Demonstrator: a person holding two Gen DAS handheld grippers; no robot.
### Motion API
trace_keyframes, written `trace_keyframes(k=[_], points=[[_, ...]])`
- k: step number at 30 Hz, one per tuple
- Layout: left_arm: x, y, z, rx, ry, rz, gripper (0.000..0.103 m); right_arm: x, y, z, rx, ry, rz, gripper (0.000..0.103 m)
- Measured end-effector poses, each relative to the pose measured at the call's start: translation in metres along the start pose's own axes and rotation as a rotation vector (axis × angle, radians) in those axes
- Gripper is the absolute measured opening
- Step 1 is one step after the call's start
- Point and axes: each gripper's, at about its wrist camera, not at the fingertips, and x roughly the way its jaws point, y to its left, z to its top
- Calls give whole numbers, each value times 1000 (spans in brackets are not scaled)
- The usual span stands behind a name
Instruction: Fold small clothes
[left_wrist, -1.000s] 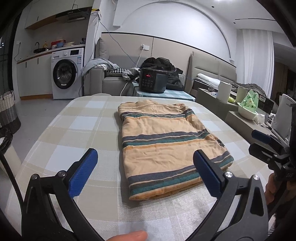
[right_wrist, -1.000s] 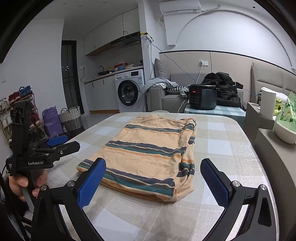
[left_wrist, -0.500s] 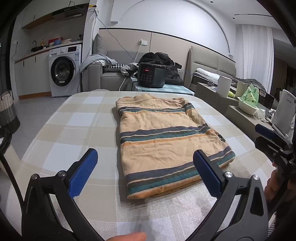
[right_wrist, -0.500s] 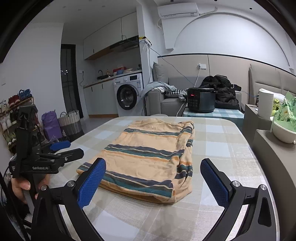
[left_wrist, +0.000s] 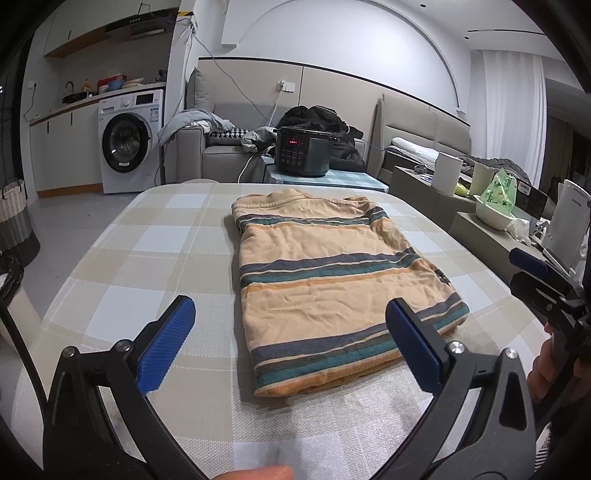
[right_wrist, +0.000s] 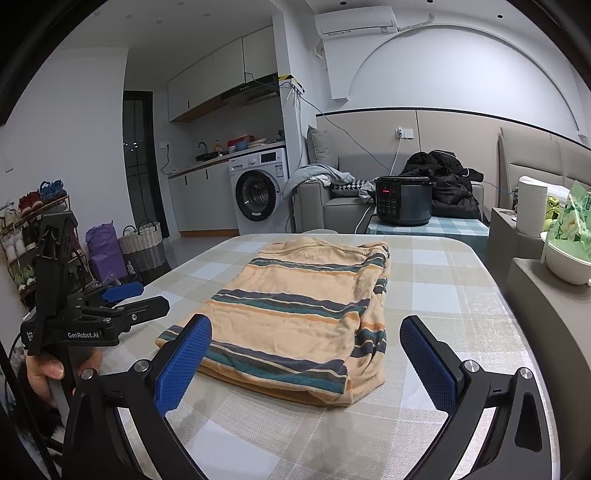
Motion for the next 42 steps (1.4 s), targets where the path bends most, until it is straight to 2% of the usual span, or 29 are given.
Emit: trace_keyframes(k=[7,42], points=[[-4,-6,0,29,-15,5,102,0,1,0,1,-2,-3,103],[-8,-8,0,27,-19,4,102,0,1,0,3,-2,-2,103]])
